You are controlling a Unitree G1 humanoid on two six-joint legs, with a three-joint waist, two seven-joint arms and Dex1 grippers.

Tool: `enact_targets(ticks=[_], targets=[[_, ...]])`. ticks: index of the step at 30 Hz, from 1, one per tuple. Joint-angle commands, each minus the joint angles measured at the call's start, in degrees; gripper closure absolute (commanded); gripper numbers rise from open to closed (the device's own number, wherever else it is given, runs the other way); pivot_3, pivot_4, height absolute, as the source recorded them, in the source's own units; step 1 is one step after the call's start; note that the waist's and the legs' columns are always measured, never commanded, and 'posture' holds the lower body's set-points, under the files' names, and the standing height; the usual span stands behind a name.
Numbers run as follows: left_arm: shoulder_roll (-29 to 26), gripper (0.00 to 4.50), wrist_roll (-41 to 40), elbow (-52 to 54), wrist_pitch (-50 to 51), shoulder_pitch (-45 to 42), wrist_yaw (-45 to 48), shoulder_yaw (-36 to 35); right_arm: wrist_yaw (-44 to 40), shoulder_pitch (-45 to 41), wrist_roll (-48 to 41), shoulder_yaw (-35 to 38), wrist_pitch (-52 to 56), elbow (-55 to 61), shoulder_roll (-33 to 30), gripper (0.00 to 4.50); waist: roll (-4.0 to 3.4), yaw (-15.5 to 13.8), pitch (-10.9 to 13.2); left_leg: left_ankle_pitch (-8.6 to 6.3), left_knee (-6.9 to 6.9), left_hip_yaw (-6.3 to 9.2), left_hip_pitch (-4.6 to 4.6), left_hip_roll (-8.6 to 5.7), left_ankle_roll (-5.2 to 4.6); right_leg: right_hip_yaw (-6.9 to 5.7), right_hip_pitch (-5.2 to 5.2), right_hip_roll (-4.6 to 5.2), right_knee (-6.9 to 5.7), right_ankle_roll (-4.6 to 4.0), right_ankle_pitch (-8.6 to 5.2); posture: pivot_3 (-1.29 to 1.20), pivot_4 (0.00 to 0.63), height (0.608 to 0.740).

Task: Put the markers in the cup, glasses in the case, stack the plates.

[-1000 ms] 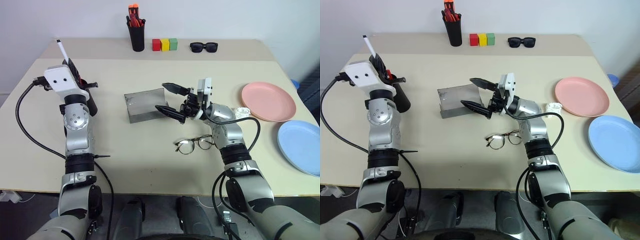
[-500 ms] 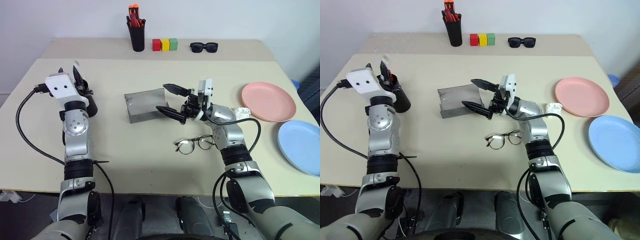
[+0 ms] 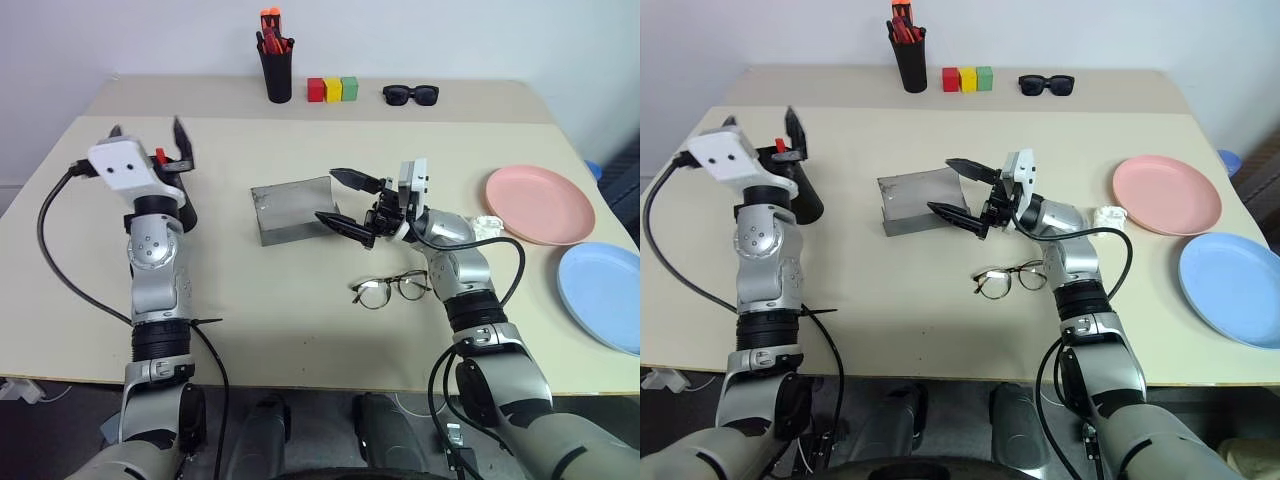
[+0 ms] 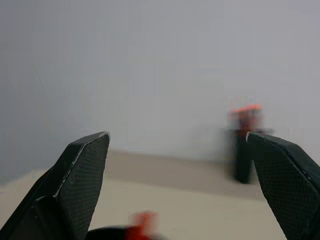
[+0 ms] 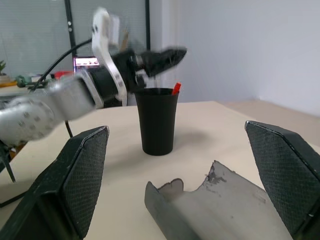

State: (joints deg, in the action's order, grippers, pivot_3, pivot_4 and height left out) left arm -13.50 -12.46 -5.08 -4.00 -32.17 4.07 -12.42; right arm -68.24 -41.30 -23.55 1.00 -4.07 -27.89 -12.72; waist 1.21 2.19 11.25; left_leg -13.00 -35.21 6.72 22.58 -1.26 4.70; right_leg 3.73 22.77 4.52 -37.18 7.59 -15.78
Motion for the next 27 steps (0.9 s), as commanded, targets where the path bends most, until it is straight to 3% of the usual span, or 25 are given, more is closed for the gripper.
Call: enact_targets(ticks=[1, 5, 7, 10, 14, 19, 27], targets=[[-3.15, 0.01, -5.10, 8.13, 9.52, -1.15, 10.65, 5.72, 1.35, 2.01, 0.66, 0.02, 1.75, 5.64, -2.52, 0.00, 0.00, 0.18, 0.00, 0.00, 0.00, 0.00, 0.00, 0.00, 0.00, 0.00, -0.01, 0.00, 0.01, 0.00, 0.00, 0.00, 0.150, 0.740], [-9.38, 0.01, -8.99, 14.03, 19.00, -0.13, 21.61, 9.75, 3.68, 8.08, 0.79, -0.07, 7.55, 15.11, -7.26, 0.00, -0.03, 0.52, 0.01, 0.00, 0.04, 0.00, -0.03, 0.01, 0.00, 0.00, 0.03, -0.02, -0.01, 0.00, 0.00, 0.00, 0.150, 0.740], [-13.65, 0.01, -6.38, 14.96, 24.71, -0.75, 23.70, 12.68, 5.46, 11.29, 1.43, -0.06, 9.60, 19.80, -9.90, 0.00, -0.04, 0.60, 0.01, 0.00, 0.07, 0.00, -0.03, 0.03, -0.01, 0.01, 0.04, -0.03, -0.01, -0.01, -0.02, 0.00, 0.150, 0.740], [-18.20, 0.01, -3.63, 13.47, 29.59, -3.26, 25.69, 14.70, 7.53, 15.10, 0.62, 1.22, 13.25, 26.12, -13.71, 0.00, -0.06, 0.56, 0.02, 0.00, 0.06, -0.02, -0.07, 0.02, -0.01, 0.03, 0.02, -0.04, -0.02, -0.01, -0.02, 0.00, 0.150, 0.740], [-24.54, 0.01, -3.43, 9.00, 37.06, -8.25, 35.57, 18.81, 8.86, 19.17, 0.03, 2.80, 18.61, 32.16, -19.37, 0.00, -0.04, 0.23, 0.03, 0.00, 0.00, -0.02, -0.04, 0.02, -0.02, 0.02, -0.03, -0.04, 0.02, 0.00, -0.02, 0.00, 0.150, 0.740], [-30.84, 0.01, -1.25, -0.33, 38.57, -14.38, 51.29, 25.87, 9.75, 25.46, -2.76, 7.77, 24.15, 39.59, -26.13, 0.00, -0.05, 0.26, 0.04, -0.03, 0.06, -0.01, -0.01, 0.01, -0.08, 0.01, -0.03, -0.04, 0.11, 0.02, -0.04, 0.00, 0.150, 0.740], [-30.41, 0.01, 4.50, -9.60, 29.07, -16.69, 64.45, 32.80, 11.09, 33.26, -4.97, 14.49, 25.07, 43.74, -30.00, 0.00, -0.03, 0.20, 0.05, -0.04, 0.04, -0.02, 0.04, 0.03, -0.10, 0.01, -0.03, -0.04, 0.12, 0.01, -0.06, 0.00, 0.150, 0.740]])
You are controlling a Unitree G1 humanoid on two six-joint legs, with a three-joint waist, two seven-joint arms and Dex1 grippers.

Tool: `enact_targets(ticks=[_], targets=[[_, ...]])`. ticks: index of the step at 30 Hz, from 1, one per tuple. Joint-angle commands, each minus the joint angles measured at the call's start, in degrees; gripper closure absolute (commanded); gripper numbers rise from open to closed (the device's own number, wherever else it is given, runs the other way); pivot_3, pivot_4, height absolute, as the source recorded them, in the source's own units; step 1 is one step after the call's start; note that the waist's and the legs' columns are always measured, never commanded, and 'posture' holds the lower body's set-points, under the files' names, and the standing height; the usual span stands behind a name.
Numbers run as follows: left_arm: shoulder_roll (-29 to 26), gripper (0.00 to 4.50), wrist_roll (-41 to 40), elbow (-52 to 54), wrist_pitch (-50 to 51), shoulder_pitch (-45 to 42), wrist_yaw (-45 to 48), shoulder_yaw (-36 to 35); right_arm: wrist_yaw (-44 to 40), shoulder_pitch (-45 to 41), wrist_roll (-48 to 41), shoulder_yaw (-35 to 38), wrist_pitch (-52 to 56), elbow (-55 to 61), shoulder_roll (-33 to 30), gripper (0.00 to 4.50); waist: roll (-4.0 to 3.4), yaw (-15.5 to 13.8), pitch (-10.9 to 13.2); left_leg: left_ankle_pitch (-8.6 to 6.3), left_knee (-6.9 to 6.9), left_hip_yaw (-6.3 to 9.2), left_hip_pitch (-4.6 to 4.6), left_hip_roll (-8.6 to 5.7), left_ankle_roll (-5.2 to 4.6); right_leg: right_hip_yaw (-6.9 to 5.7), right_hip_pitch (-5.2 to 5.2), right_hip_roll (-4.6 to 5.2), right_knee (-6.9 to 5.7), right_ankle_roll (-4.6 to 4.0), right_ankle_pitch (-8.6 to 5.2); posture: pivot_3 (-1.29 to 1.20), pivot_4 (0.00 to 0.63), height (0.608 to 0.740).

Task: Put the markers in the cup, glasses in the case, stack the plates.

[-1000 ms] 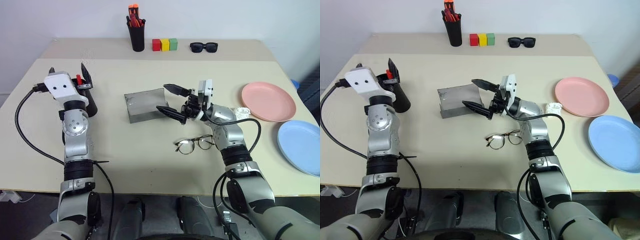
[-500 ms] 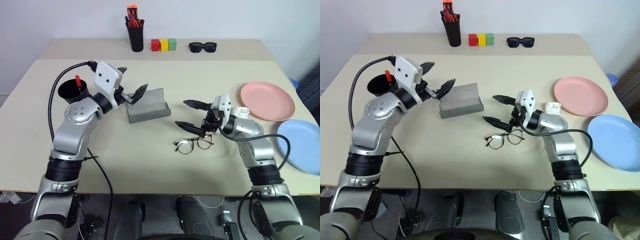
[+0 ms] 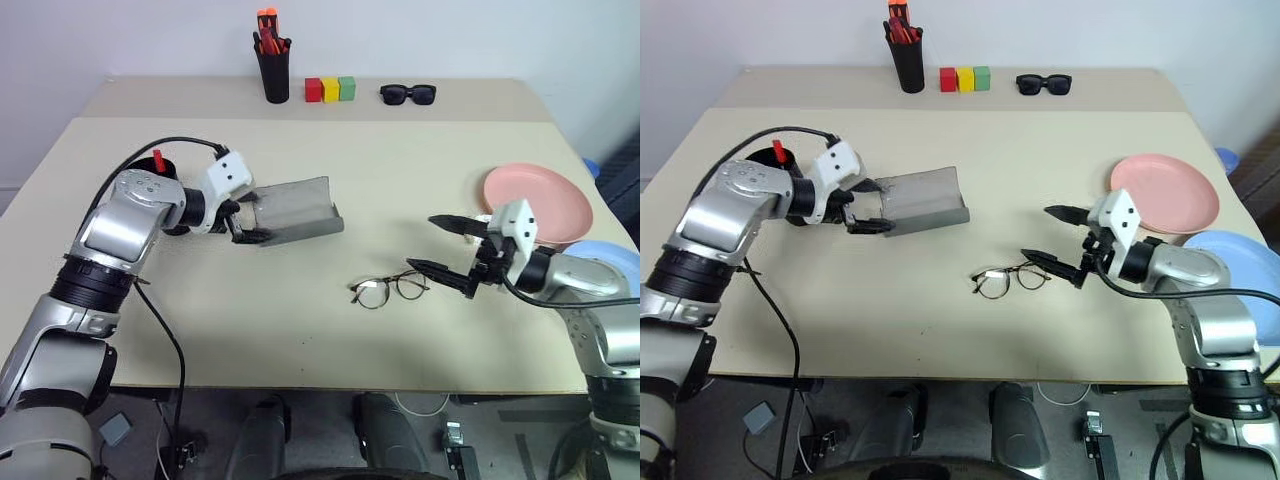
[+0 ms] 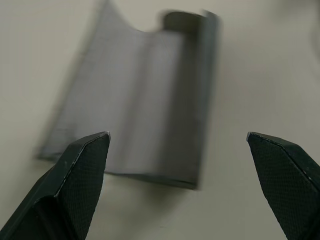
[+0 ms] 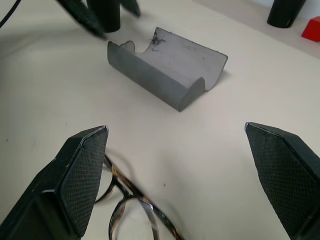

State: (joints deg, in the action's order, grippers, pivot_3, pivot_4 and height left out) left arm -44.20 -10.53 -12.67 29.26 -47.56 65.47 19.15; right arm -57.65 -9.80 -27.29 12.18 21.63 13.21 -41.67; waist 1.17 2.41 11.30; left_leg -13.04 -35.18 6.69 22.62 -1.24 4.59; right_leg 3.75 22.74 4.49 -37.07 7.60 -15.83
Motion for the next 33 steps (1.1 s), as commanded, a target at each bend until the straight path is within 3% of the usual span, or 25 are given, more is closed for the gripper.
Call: enact_targets(ticks=[1, 13, 16, 23, 27, 33], targets=[[1.11, 0.01, 3.03, -3.23, -4.96, -1.88, 3.65, 1.56, 0.65, 2.97, -1.34, 4.11, -0.94, 3.05, -1.14, 0.00, 0.00, -0.05, 0.00, 0.00, -0.01, 0.00, 0.02, 0.00, 0.00, 0.00, 0.00, 0.00, 0.01, 0.00, 0.00, 0.00, 0.150, 0.740], [12.35, 0.01, 13.23, -20.03, -11.19, -9.68, 1.72, 5.20, 3.68, 10.31, -1.52, 7.21, -4.04, 6.50, 0.48, 0.00, 0.03, 0.01, 0.02, 0.00, -0.09, 0.00, 0.06, -0.01, -0.02, 0.00, 0.00, 0.00, 0.00, 0.02, -0.01, 0.00, 0.150, 0.740], [14.27, 0.82, 15.46, -22.75, -11.40, -10.72, 1.04, 5.54, 4.82, 10.48, -1.63, 7.08, -3.85, 7.29, 0.50, 0.00, 0.03, 0.08, 0.02, 0.00, -0.08, 0.00, 0.05, -0.01, -0.02, 0.00, 0.02, 0.00, -0.02, 0.03, -0.01, 0.00, 0.150, 0.740], [15.67, 4.47, 17.45, -23.55, -11.46, -10.65, 1.97, 5.35, 7.36, 10.49, -2.44, 6.75, -2.03, 10.08, 0.15, 0.00, 0.03, -0.11, 0.01, 0.00, -0.10, 0.00, 0.05, -0.01, -0.02, 0.00, -0.01, 0.00, -0.03, 0.03, 0.00, 0.00, 0.150, 0.740], [14.60, 4.49, 18.13, -23.22, -14.00, -10.02, 2.95, 5.27, 8.23, 10.28, -2.54, 6.44, -1.32, 10.81, 0.11, 0.00, 0.03, -0.09, 0.01, 0.00, -0.13, 0.01, 0.02, -0.01, -0.02, 0.00, -0.04, 0.00, -0.04, 0.03, 0.00, 0.00, 0.150, 0.740], [10.17, 4.49, 14.69, -14.01, -20.43, -5.37, 10.80, 3.87, 9.08, 8.88, -2.44, 5.11, -0.85, 10.45, 0.26, 0.00, 0.03, 0.05, 0.01, -0.01, -0.06, 0.01, 0.02, 0.00, -0.02, 0.01, 0.01, 0.00, -0.06, 0.03, 0.00, 0.00, 0.150, 0.740]])
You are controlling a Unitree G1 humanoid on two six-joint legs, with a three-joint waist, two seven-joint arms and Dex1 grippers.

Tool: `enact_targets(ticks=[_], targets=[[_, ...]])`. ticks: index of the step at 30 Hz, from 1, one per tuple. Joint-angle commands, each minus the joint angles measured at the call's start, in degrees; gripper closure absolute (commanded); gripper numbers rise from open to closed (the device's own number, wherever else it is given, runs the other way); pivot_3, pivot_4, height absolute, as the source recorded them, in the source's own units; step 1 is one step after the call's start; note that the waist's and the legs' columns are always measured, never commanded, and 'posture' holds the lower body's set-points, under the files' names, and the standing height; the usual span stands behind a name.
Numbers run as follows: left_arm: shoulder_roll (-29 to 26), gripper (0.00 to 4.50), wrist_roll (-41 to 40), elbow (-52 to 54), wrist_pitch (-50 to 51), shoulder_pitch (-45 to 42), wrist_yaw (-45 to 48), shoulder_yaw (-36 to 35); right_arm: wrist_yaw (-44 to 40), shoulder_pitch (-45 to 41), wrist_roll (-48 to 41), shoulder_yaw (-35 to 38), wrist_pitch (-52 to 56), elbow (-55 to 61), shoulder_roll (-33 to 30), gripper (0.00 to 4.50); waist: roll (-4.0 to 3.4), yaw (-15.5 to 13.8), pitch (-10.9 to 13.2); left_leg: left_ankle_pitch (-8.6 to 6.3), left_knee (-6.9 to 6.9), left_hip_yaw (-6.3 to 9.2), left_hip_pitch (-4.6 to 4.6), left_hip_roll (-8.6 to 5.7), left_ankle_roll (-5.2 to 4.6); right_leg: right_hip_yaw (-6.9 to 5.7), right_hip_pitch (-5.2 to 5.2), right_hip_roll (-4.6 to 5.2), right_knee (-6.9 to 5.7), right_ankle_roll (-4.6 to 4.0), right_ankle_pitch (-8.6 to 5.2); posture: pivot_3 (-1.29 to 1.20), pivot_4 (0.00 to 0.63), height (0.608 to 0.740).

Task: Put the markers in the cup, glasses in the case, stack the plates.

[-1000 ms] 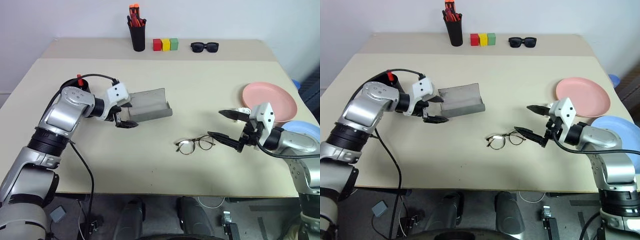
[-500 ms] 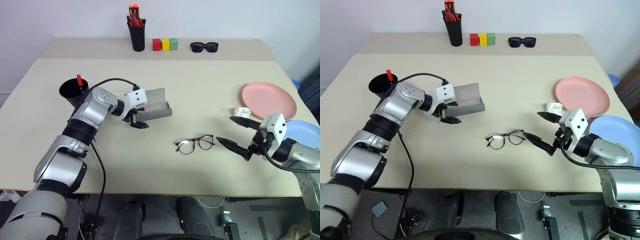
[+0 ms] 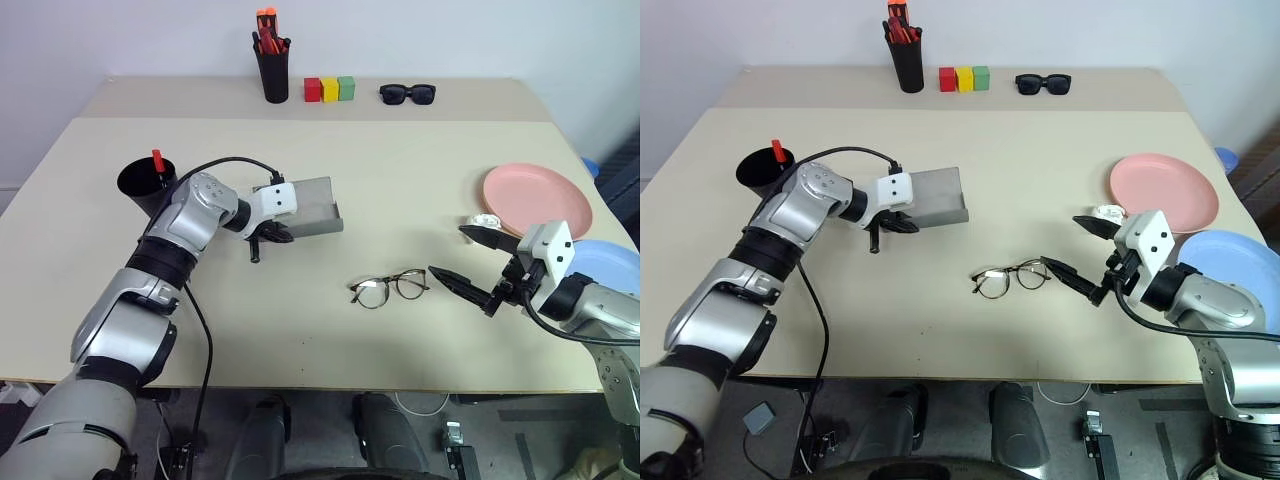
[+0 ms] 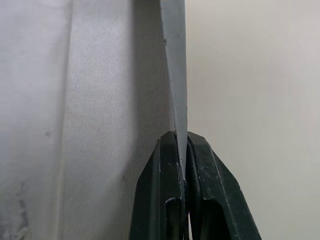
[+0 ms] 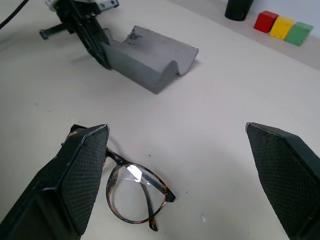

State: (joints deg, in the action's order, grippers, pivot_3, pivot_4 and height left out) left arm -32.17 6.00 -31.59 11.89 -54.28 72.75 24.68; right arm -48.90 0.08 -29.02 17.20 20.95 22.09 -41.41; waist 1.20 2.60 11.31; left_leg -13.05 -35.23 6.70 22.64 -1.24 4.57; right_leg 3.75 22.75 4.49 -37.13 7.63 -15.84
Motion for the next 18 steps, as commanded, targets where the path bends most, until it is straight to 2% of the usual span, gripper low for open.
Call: enact_targets(ticks=[1, 9, 18], targets=[[-2.53, 4.49, -2.09, 6.14, -4.24, 2.28, 4.38, -1.73, 0.38, -1.18, -0.70, -0.11, -0.21, 1.42, 0.00, 0.00, 0.00, -0.19, 0.00, 0.00, 0.00, 0.00, 0.01, 0.00, 0.00, 0.00, 0.00, 0.00, 0.00, 0.00, 0.00, 0.00, 0.150, 0.740], [-4.14, 4.49, -2.02, 11.61, -6.09, 6.16, 5.96, -1.90, -0.42, -1.63, -0.15, -0.87, -2.03, -0.82, 0.21, 0.00, 0.00, -0.58, 0.00, 0.00, -0.07, 0.00, 0.03, -0.01, 0.00, 0.00, -0.04, 0.01, 0.02, 0.00, 0.00, 0.00, 0.150, 0.740], [-2.41, 4.49, -0.10, 10.30, -8.54, 5.22, 5.03, -0.82, -0.82, -1.12, 0.08, -0.93, -3.38, -1.59, 0.24, 0.00, 0.00, -0.31, 0.00, 0.00, -0.07, 0.00, 0.01, -0.01, -0.01, 0.00, -0.03, 0.01, 0.00, 0.00, 0.00, 0.00, 0.150, 0.740]])
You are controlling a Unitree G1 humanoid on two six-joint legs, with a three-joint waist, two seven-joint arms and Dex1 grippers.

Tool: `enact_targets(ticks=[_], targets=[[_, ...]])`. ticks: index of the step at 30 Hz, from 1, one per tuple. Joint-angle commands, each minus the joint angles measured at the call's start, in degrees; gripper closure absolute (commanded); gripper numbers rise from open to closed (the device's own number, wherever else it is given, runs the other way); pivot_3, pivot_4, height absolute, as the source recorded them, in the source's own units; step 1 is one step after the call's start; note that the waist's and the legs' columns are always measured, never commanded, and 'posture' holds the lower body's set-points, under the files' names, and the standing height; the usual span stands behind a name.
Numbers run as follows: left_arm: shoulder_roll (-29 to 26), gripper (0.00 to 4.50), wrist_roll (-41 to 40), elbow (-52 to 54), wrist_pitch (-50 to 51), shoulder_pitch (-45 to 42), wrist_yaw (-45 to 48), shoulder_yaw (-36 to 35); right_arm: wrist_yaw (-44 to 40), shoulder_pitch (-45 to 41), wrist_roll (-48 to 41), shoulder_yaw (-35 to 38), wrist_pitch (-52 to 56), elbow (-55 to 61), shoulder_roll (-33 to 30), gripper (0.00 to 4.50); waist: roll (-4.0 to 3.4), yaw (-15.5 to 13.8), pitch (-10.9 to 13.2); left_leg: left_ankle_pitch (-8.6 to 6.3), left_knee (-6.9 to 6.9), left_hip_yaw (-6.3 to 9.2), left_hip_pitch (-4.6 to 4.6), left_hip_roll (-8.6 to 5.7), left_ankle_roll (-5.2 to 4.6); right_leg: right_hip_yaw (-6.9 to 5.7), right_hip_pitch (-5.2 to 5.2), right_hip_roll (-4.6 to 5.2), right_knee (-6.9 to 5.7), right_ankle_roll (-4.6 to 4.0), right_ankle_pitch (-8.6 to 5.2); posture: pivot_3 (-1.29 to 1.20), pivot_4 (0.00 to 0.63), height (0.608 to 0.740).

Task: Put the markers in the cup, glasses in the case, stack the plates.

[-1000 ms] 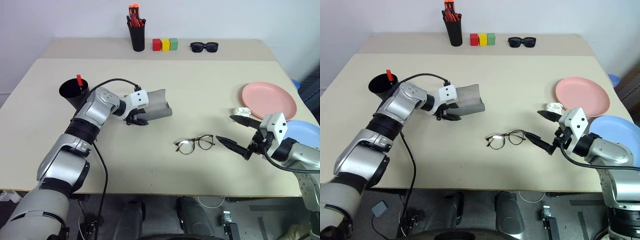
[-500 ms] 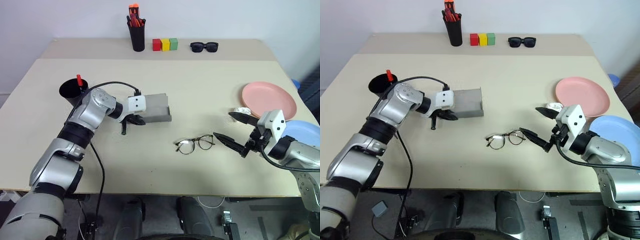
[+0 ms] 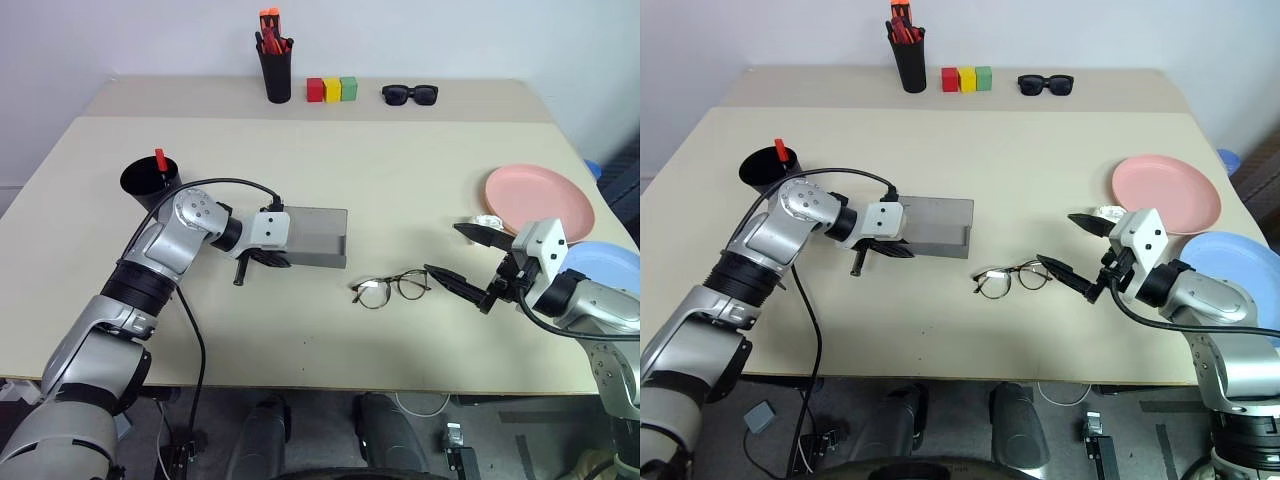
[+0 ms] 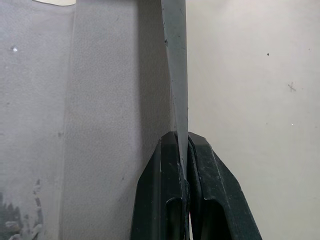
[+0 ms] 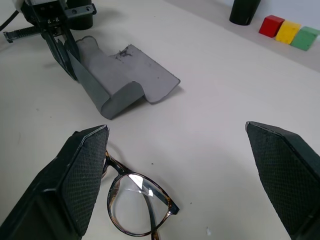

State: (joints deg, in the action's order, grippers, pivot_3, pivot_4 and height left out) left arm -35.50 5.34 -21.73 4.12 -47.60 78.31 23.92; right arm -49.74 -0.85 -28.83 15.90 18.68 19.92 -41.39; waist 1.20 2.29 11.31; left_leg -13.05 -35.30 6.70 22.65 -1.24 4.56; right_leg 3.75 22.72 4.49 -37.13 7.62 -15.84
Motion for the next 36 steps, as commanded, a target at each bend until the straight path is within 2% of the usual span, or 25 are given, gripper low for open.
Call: enact_targets(ticks=[1, 17, 20, 27, 36], targets=[[1.31, 4.49, 0.70, 0.24, -0.79, -1.64, -0.60, -0.09, 0.12, -0.26, -0.10, 0.31, -1.06, 0.62, 0.23, 0.00, 0.00, -0.01, 0.00, 0.00, 0.00, 0.00, 0.00, 0.00, 0.00, 0.00, 0.00, 0.00, 0.00, 0.00, 0.00, 0.00, 0.150, 0.740], [4.25, 4.49, 2.88, 1.43, 3.03, -1.29, -1.46, 0.48, 0.34, 1.89, -0.34, 0.48, -0.66, 2.53, -0.40, 0.00, 0.00, -0.02, 0.00, 0.00, -0.03, 0.00, -0.01, 0.00, 0.00, 0.00, -0.02, 0.00, -0.01, 0.00, 0.00, 0.00, 0.150, 0.740], [4.75, 3.50, 3.36, 1.12, 5.15, -1.48, -2.53, 0.22, -0.33, 1.44, 0.14, 0.05, -0.95, 2.03, -1.00, 0.00, -0.01, -0.02, 0.00, 0.00, -0.04, 0.00, -0.03, 0.00, 0.00, 0.00, -0.05, 0.00, -0.02, 0.00, 0.00, 0.00, 0.150, 0.740], [5.22, 0.07, 3.28, 3.91, 7.58, 0.09, -5.40, -0.47, -3.74, -1.70, 2.27, -2.51, -1.74, 0.02, -3.58, 0.00, -0.02, 0.08, -0.02, 0.00, -0.04, 0.00, -0.11, 0.00, -0.01, 0.00, -0.11, 0.00, -0.02, 0.00, 0.00, 0.00, 0.150, 0.740], [1.74, 0.02, -0.94, 16.80, 11.12, 5.11, -8.53, -6.24, -11.64, -9.75, 5.40, -8.40, -3.81, -6.22, -7.33, 0.00, -0.03, 0.31, -0.01, 0.00, -0.05, 0.00, -0.11, 0.00, -0.01, 0.00, -0.10, 0.00, -0.03, 0.00, 0.00, 0.00, 0.150, 0.740]])
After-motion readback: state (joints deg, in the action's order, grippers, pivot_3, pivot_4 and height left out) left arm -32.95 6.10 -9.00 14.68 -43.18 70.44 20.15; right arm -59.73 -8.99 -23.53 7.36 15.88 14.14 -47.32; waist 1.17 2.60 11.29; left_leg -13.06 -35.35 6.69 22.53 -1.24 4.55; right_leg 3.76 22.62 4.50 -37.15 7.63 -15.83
